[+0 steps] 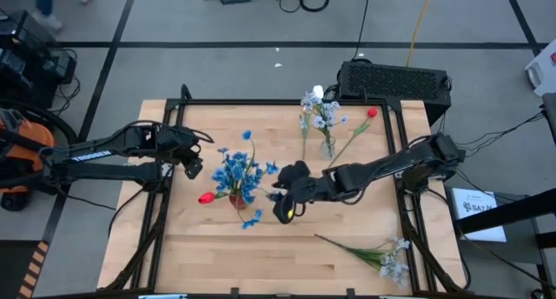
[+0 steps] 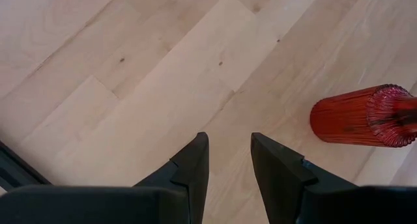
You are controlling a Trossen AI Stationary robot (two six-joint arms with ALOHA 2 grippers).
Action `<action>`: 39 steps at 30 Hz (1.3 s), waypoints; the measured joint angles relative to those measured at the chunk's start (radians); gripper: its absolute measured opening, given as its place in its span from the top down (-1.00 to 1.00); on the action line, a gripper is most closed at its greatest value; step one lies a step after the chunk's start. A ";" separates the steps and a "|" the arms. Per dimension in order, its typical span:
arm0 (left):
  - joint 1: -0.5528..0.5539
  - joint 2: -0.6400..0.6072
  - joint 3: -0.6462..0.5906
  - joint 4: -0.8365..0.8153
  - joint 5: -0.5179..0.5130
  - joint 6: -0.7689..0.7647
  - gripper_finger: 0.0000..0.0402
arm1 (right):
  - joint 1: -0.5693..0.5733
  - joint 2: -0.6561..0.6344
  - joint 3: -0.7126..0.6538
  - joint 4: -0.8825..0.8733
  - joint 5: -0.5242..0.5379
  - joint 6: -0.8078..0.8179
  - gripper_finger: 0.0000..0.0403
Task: Sort flowers into vase by color
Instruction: Put the white flowers into the transparent vase
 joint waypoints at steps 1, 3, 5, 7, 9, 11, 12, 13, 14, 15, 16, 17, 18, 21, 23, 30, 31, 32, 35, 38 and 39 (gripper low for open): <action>0.000 0.000 0.000 0.000 0.000 0.000 0.40 | -0.001 -0.012 0.000 -0.050 -0.010 0.068 0.12; 0.000 0.000 0.000 0.000 -0.001 0.002 0.40 | -0.002 -0.033 0.000 -0.152 -0.011 0.225 0.16; 0.000 0.000 0.000 0.001 -0.001 0.022 0.40 | -0.003 -0.052 0.000 -0.247 -0.010 0.419 0.20; 0.000 0.000 0.000 0.000 -0.006 0.026 0.40 | -0.003 -0.062 0.000 -0.341 -0.019 0.612 0.24; 0.000 0.000 0.000 0.003 -0.016 0.027 0.40 | -0.003 -0.066 -0.001 -0.418 -0.049 0.752 0.28; 0.000 0.000 0.000 0.005 -0.030 0.026 0.40 | -0.001 -0.066 -0.002 -0.478 -0.066 0.900 0.32; 0.000 0.000 0.000 0.007 -0.039 0.025 0.40 | 0.001 -0.066 -0.002 -0.500 -0.074 0.972 0.34; 0.000 0.000 0.000 0.009 -0.052 0.025 0.40 | 0.004 -0.066 -0.002 -0.519 -0.085 1.031 0.35; 0.000 0.000 0.000 0.013 -0.066 0.025 0.40 | 0.009 -0.066 -0.002 -0.535 -0.092 1.085 0.37; 0.000 0.000 0.000 0.018 -0.079 0.025 0.40 | 0.015 -0.066 -0.002 -0.544 -0.098 1.128 0.38; 0.000 0.000 0.000 0.024 -0.090 0.025 0.40 | 0.022 -0.066 -0.002 -0.550 -0.105 1.168 0.39; 0.000 0.000 0.000 0.027 -0.102 0.025 0.40 | 0.032 -0.066 -0.002 -0.556 -0.107 1.205 0.40; 0.000 0.000 0.000 0.029 -0.110 0.026 0.40 | 0.044 -0.066 -0.002 -0.560 -0.107 1.235 0.41; 0.000 0.000 0.000 0.041 -0.133 0.052 0.40 | 0.082 -0.066 -0.002 -0.581 -0.118 1.336 0.44; 0.000 0.000 0.000 0.049 -0.135 0.068 0.40 | 0.113 -0.066 -0.002 -0.603 -0.145 1.421 0.46; 0.000 0.005 0.000 0.064 -0.136 0.088 0.40 | 0.240 -0.066 -0.002 -0.666 -0.268 1.663 0.54; 0.000 0.005 0.000 0.072 -0.136 0.102 0.40 | 0.253 -0.064 -0.002 -0.666 -0.293 1.664 0.55; 0.000 0.005 0.000 0.078 -0.136 0.114 0.40 | 0.264 -0.061 -0.002 -0.665 -0.318 1.664 0.56; 0.000 0.005 0.000 0.086 -0.138 0.144 0.40 | 0.300 -0.053 -0.002 -0.665 -0.417 1.661 0.59; 0.000 0.005 0.000 0.090 -0.139 0.156 0.40 | 0.337 -0.039 -0.001 -0.673 -0.510 1.679 0.62; 0.000 0.005 0.000 0.090 -0.139 0.156 0.40 | 0.348 -0.033 -0.001 -0.681 -0.529 1.676 0.63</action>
